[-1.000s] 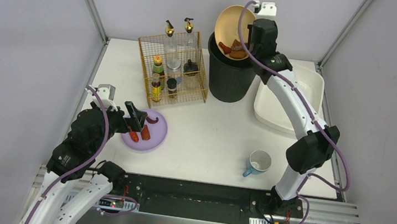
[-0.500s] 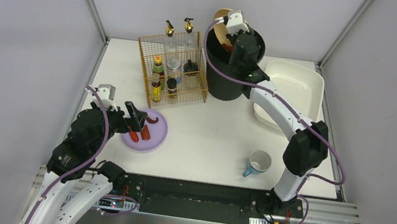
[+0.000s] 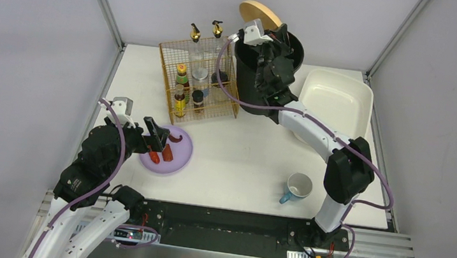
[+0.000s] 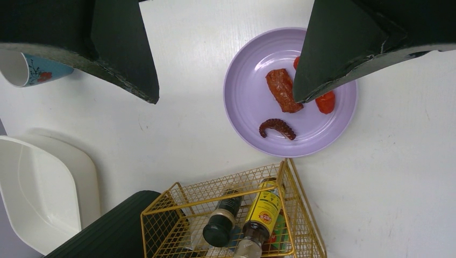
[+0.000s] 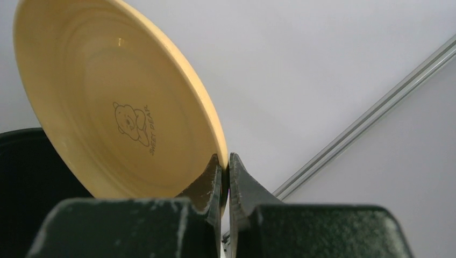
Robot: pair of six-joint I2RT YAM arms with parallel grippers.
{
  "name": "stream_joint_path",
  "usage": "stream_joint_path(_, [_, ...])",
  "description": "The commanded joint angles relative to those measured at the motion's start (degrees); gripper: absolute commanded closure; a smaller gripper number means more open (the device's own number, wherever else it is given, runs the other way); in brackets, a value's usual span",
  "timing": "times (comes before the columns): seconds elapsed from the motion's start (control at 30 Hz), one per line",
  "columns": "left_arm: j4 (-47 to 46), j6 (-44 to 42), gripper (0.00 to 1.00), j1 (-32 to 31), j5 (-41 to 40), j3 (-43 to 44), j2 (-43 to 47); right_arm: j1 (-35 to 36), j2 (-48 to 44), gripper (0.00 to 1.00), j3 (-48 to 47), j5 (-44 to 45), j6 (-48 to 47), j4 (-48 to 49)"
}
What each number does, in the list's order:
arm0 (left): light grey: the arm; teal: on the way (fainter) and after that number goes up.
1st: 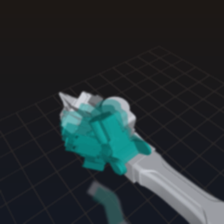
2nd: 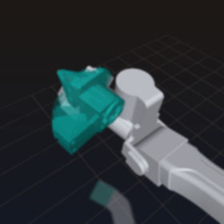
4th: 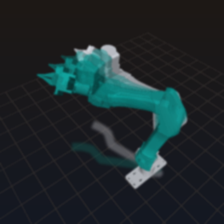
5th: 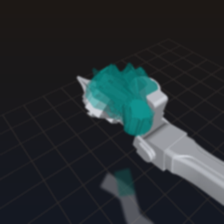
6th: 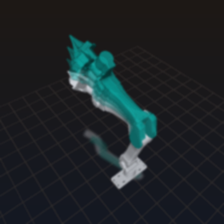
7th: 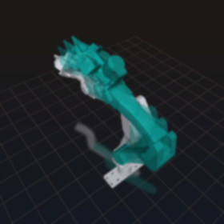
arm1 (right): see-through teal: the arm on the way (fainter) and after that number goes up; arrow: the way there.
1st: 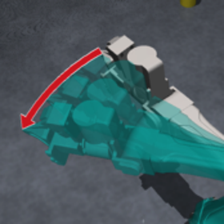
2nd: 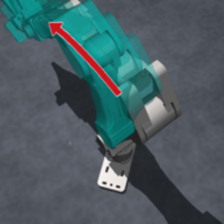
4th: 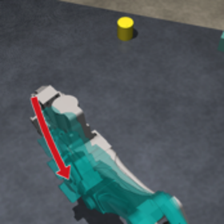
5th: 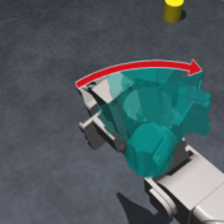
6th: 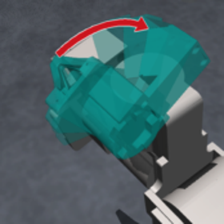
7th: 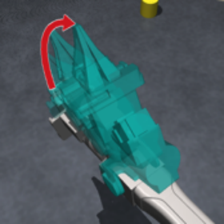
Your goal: Clear the kitchen counter
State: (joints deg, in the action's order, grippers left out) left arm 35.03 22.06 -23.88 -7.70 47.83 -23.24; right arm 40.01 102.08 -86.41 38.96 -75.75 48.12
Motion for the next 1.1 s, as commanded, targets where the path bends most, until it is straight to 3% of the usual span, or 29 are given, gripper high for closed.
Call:
stream_joint_path(0.0, [-0.9,0.17,0.0,0.76,0.57,-0.15,-0.51,0.68,-1.19,1.0,0.64,-3.47,-6.77,12.12])
stream_joint_path(0.27, [-0.92,0.2,0.0,0.76,0.67,-0.18,-0.64,1.02,-4.22,1.0,-0.5,-0.53,-6.51,11.51])
stream_joint_path(0.53, [-0.93,0.24,0.0,0.76,1.37,-0.16,-0.57,-0.99,-10.55,1.0,-1.59,11.85,4.79,2.83])
stream_joint_path(0.67, [-0.98,0.25,0.0,0.75,1.5,-0.08,-0.71,-4.28,-16.46,1.0,-0.35,17.11,18.47,-10.02])
stream_joint_path(0.83, [-0.9,0.25,0.0,0.72,1.72,-0.06,-0.65,-11.71,-23.95,1.0,-1.28,18.2,44.43,-36.65])
stream_joint_path(0.93, [-0.93,0.27,0.0,0.76,1.85,-0.05,-0.71,-17.66,-26.58,1.0,-3.44,14.53,61.09,-54.26])
stream_joint_path(1.07, [-0.93,0.36,0.0,0.76,1.97,-0.06,-0.62,-25.48,-28.38,1.0,-3.48,7.48,76.28,-67.97])
